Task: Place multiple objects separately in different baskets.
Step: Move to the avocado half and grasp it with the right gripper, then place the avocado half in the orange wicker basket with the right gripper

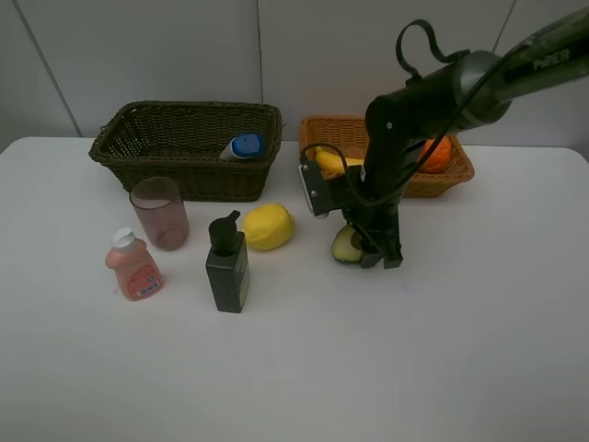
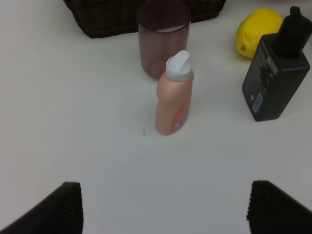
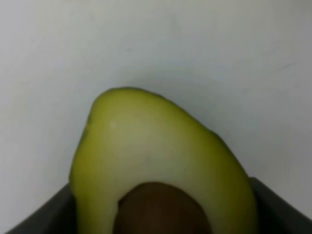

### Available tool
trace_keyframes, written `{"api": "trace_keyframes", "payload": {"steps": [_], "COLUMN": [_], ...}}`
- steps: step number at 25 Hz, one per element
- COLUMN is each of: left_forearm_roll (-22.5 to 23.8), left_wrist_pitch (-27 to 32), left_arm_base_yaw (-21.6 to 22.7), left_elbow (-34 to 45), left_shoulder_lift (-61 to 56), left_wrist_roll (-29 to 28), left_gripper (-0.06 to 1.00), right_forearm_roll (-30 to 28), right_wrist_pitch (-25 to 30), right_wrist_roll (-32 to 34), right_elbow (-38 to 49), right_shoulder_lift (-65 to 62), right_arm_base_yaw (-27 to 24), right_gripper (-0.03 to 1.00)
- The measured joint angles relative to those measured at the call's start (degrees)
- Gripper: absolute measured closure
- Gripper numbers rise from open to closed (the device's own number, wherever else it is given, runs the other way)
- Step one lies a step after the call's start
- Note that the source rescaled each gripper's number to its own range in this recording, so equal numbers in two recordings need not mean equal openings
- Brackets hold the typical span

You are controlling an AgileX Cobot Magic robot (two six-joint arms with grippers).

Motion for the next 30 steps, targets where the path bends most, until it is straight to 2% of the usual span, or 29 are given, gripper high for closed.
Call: {"api": "trace_keyframes", "payload": {"steps": [12,24,30], "left_forearm_roll": [0.0,0.0,0.0], "left_wrist_pitch": [0.0,0.0,0.0], "left_arm_base_yaw": [0.0,0.0,0.0], "left_elbow": [0.0,0.0,0.0], "left_shoulder_lift": [0.0,0.0,0.0], "left_wrist_roll": [0.0,0.0,0.0], "left_gripper": [0.04,0.04,0.04], "right_forearm_roll": [0.1,0.8,0.8], "right_wrist_pitch": [1.1,9.8,11.9], "right_wrist_roll": [0.0,0.0,0.0], "right_elbow": [0.0,-0.5,-3.3], "right_shoulder_lift": [-0.2,-9.7,-14.2], "right_arm_base_yaw": [0.0,0.0,-0.5], "right_gripper": [0.50,0.50,0.50]}}
